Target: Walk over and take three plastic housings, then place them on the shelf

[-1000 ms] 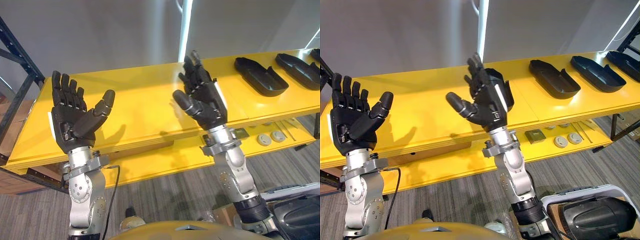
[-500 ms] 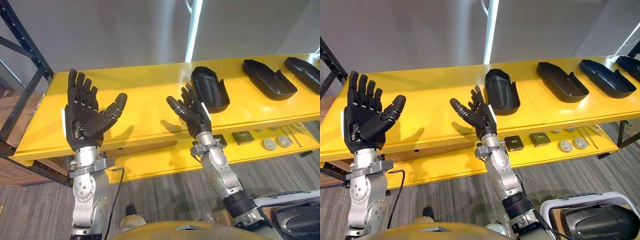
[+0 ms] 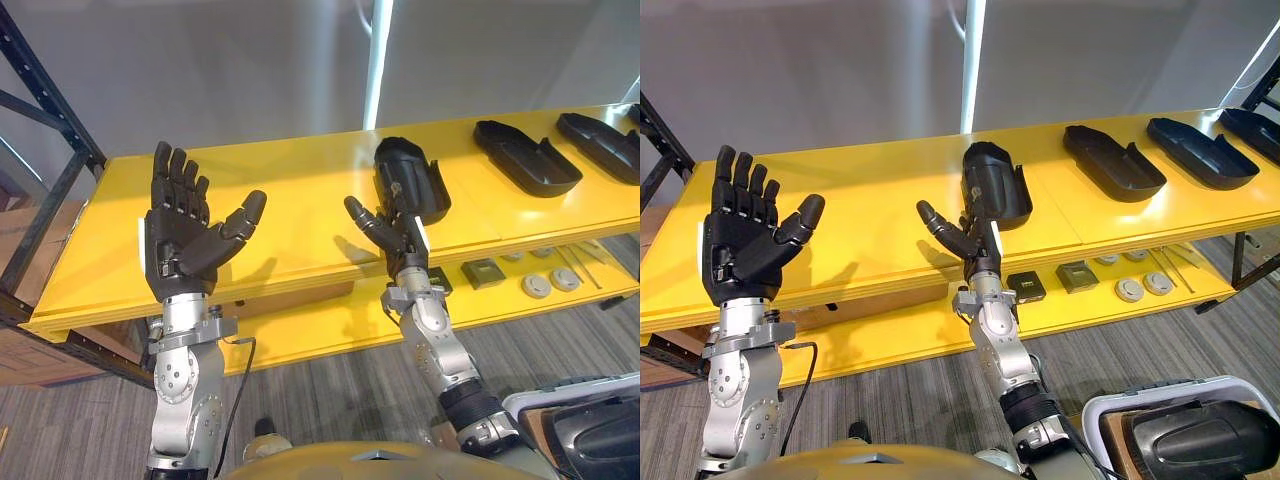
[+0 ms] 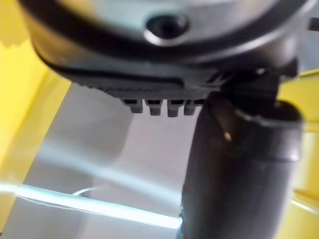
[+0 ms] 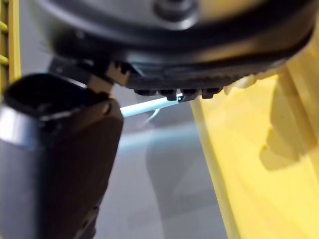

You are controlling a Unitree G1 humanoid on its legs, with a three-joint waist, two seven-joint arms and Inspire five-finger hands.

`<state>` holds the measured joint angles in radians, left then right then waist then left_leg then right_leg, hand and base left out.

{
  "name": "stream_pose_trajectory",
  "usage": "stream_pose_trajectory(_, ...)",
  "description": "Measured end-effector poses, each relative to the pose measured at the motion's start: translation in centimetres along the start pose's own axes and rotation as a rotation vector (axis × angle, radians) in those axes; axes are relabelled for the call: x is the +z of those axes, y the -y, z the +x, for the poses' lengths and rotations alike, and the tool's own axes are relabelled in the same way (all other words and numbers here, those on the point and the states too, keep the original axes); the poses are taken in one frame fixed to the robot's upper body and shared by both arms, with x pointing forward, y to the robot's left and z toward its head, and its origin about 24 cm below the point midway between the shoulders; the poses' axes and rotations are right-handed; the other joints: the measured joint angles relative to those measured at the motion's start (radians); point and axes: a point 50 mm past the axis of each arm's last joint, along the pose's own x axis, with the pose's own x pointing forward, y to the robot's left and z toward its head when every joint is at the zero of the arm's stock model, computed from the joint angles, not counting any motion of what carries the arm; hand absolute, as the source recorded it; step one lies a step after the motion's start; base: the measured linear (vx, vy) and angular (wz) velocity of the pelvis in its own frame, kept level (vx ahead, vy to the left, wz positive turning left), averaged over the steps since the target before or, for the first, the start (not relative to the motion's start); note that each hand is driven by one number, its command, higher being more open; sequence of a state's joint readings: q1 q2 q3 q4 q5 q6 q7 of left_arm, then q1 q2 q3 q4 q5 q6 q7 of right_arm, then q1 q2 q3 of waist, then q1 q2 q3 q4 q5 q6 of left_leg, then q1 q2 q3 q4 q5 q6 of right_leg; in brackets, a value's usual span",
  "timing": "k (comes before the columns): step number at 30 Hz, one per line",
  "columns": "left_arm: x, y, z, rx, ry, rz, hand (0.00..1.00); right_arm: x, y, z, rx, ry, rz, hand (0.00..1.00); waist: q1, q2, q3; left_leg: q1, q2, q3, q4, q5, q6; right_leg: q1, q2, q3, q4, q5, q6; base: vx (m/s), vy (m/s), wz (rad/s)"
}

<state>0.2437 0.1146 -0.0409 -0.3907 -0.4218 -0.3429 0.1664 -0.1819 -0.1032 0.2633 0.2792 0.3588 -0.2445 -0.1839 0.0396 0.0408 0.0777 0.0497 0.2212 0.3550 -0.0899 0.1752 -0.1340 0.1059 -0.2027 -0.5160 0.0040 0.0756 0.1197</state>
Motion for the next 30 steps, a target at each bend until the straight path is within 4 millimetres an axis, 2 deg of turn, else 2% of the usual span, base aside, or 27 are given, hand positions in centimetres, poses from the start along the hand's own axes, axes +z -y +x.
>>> stream_pose_trajectory(9,-1.1,-0.3,0.0,0.009,-0.055,0.014,1.0,-0.4,0.2,0.0,-0.02,-0.017,-0.045,1.0,-0.006,0.003,-0.004,0.003,0.0,0.003,0.0,0.0,0.0,0.0,-0.001,0.002,0.002,0.0,0.0,0.0,0.0,0.0)
stream_pose_trajectory(22,-1.1,-0.3,0.0,0.006,-0.056,0.013,1.0,0.0,1.7,0.3,-0.14,-0.01,-0.042,1.0,-0.013,0.005,-0.005,0.003,0.0,0.003,0.0,0.0,0.0,0.0,-0.001,0.002,0.002,0.0,0.0,0.0,0.0,0.0)
stream_pose_trajectory(30,-1.1,-0.1,0.2,0.001,-0.06,0.012,1.0,0.1,2.0,0.4,-0.146,-0.007,-0.039,1.0,-0.014,0.008,-0.007,0.002,0.0,0.003,0.0,0.0,0.0,0.0,-0.001,0.002,0.002,0.0,0.0,0.0,0.0,0.0)
